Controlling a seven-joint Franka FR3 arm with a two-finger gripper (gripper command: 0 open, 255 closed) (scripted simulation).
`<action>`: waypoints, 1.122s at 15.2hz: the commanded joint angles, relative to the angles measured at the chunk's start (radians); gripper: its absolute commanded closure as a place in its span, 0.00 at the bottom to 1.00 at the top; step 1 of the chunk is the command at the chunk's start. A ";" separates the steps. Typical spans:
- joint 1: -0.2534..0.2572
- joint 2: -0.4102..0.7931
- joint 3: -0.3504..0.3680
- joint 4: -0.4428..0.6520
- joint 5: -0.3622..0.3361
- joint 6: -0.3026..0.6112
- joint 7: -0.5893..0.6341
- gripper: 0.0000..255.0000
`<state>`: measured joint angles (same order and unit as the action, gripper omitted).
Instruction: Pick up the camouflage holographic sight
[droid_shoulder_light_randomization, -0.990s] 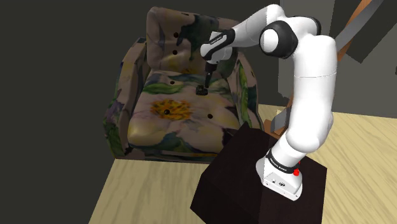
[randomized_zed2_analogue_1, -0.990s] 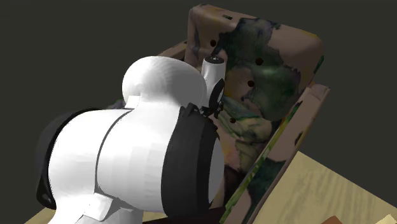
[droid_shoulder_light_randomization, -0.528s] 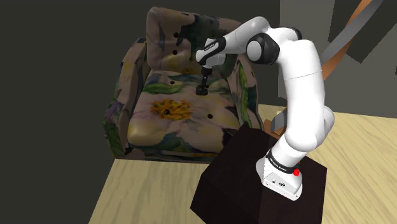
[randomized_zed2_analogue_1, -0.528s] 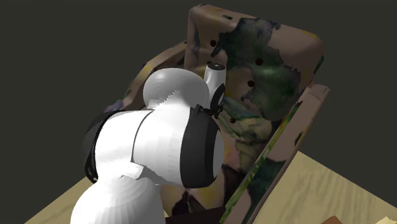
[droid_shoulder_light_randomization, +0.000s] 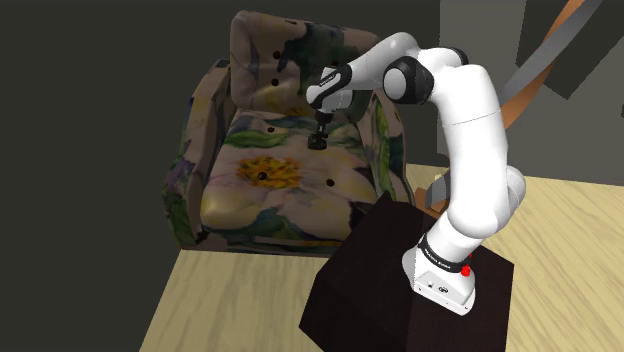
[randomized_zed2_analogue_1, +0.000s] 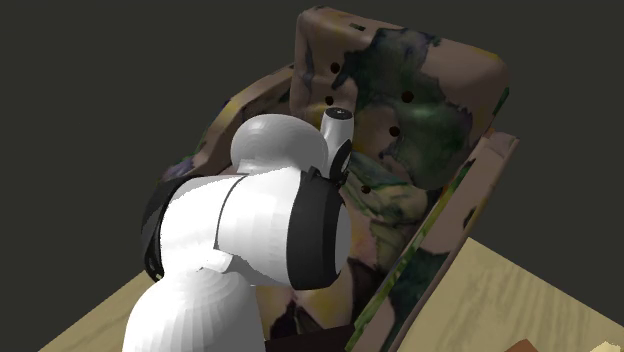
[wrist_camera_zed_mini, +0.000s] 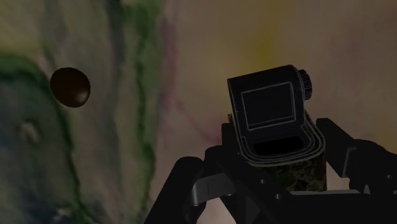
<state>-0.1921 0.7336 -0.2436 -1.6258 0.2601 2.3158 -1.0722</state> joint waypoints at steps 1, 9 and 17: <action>0.000 0.001 0.000 0.000 0.000 0.001 0.000 1.00; 0.002 -0.008 -0.002 0.000 -0.002 -0.008 0.002 1.00; 0.012 -0.078 -0.018 -0.001 -0.022 -0.077 0.015 1.00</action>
<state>-0.1821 0.6674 -0.2592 -1.6222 0.2408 2.2464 -1.0591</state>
